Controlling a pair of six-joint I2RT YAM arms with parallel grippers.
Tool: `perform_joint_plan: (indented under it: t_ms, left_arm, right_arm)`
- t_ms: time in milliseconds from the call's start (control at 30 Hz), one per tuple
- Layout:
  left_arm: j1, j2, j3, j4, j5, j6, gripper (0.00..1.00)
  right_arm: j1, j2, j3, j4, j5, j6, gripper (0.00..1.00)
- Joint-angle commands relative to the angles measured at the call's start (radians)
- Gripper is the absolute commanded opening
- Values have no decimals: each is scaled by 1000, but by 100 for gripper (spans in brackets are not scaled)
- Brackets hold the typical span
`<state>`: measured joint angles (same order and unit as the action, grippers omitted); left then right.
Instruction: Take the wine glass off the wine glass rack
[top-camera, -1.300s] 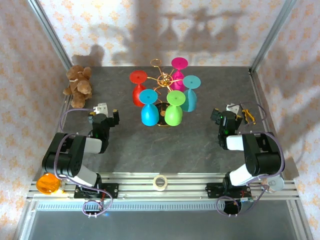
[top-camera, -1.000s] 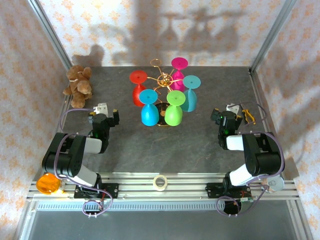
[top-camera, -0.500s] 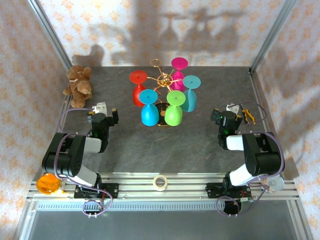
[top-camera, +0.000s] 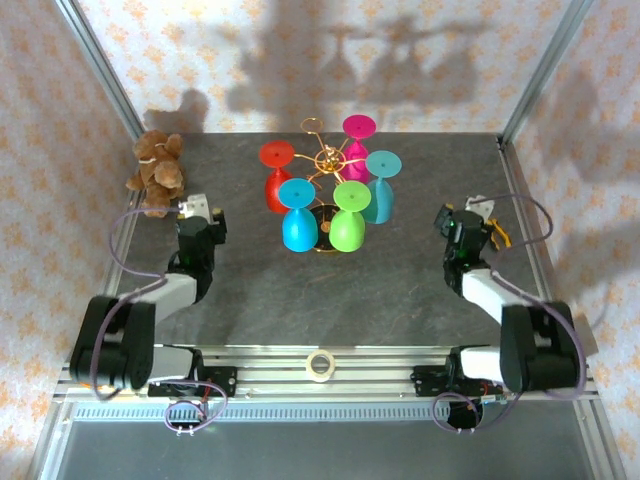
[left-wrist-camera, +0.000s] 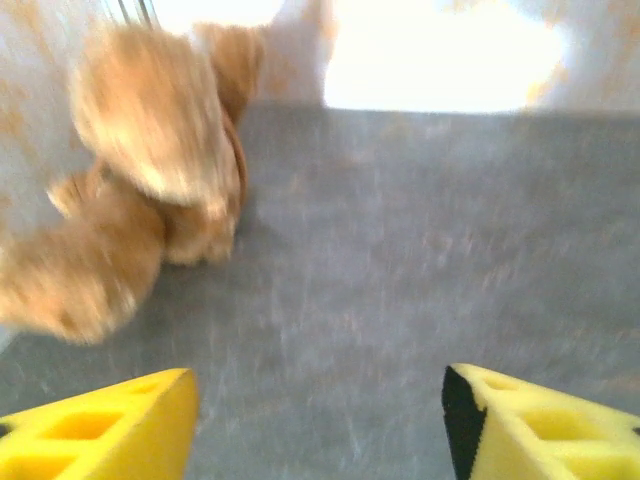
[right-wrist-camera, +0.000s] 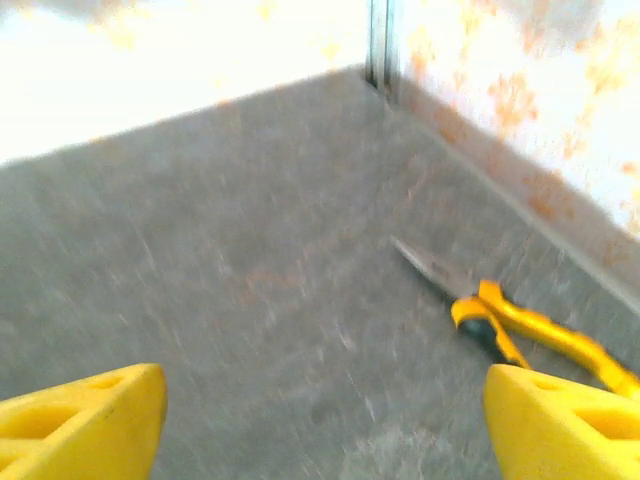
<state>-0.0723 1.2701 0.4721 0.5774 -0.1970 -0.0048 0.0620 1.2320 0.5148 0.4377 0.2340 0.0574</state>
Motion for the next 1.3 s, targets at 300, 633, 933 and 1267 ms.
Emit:
perform_joint_plan:
  t_ms: [300, 633, 933, 1267]
  left_arm:
    - [-66, -281, 482, -940, 65, -402, 58]
    - [-150, -385, 688, -1321, 270, -430, 56]
    - [-228, -340, 861, -1536, 271, -324, 53]
    - [-230, -342, 843, -1491, 274, -306, 55]
  right_arm:
    - [-26, -256, 473, -793, -577, 296, 78]
    - [-27, -199, 663, -858, -1044, 513, 75]
    - [-27, -107, 709, -792, -1157, 628, 56]
    - [-27, -55, 712, -742, -1170, 657, 46]
